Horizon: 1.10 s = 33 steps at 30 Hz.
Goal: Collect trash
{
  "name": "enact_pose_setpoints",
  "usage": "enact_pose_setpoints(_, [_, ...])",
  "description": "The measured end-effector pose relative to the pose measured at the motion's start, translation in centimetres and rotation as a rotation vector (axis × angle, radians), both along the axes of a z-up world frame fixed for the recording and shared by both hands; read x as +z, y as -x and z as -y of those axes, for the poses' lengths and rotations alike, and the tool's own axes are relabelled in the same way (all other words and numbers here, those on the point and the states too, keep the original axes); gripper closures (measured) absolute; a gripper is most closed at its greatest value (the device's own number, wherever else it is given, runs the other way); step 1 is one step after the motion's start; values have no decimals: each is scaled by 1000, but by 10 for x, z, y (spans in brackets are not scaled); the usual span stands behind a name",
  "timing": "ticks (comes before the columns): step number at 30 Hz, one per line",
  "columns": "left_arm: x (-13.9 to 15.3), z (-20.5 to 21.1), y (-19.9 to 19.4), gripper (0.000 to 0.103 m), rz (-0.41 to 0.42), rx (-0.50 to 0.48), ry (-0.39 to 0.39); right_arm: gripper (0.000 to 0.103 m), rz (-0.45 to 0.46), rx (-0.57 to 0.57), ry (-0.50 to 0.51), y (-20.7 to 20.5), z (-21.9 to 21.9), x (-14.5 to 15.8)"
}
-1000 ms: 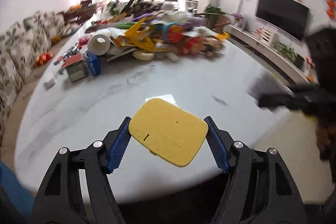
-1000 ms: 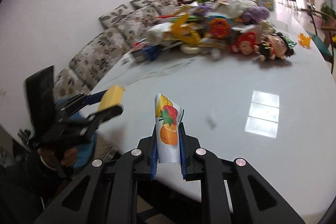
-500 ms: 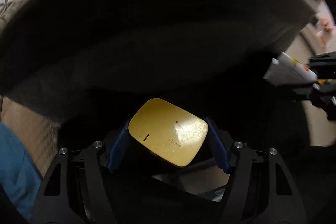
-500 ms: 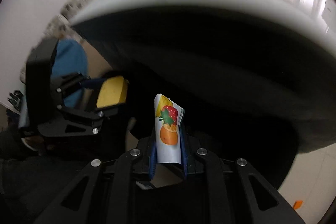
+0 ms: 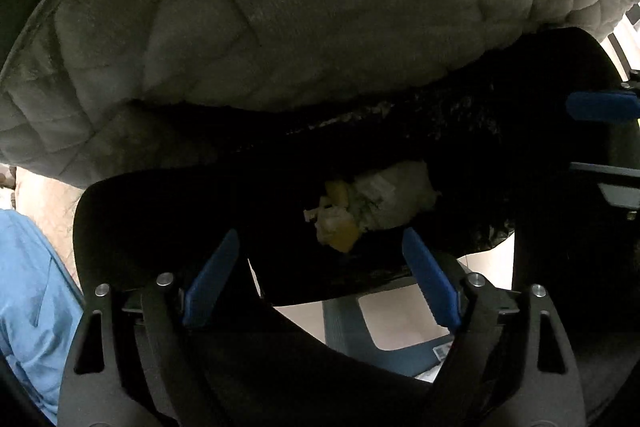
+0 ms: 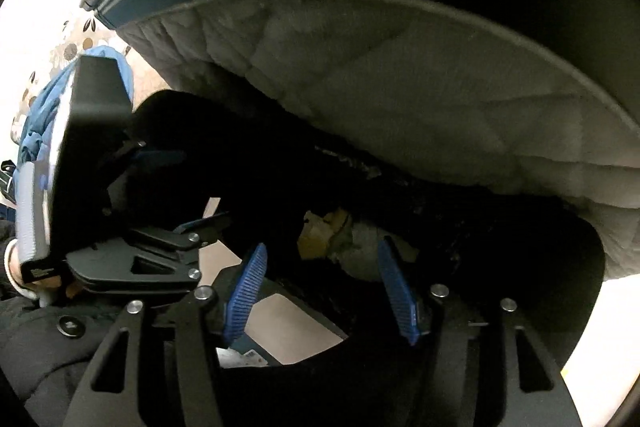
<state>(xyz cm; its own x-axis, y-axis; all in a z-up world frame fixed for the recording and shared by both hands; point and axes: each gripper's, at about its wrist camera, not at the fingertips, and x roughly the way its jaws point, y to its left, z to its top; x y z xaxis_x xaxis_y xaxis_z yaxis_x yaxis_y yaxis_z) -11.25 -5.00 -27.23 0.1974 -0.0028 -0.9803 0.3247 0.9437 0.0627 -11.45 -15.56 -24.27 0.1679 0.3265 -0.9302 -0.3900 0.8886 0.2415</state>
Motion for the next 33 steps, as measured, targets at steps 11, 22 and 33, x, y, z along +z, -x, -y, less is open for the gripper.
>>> enact_pose_setpoints(11, [44,-10,19,21,84,-14,39,38,172,16,-75,5,23,113])
enact_pose_setpoints(22, [163,-53,28,21,201,2,368,20,409,-73,-192,-34,31,208])
enact_pose_setpoints(33, [295,-69,-125,11,676,196,341,5,781,-465,-57,-157,38,263])
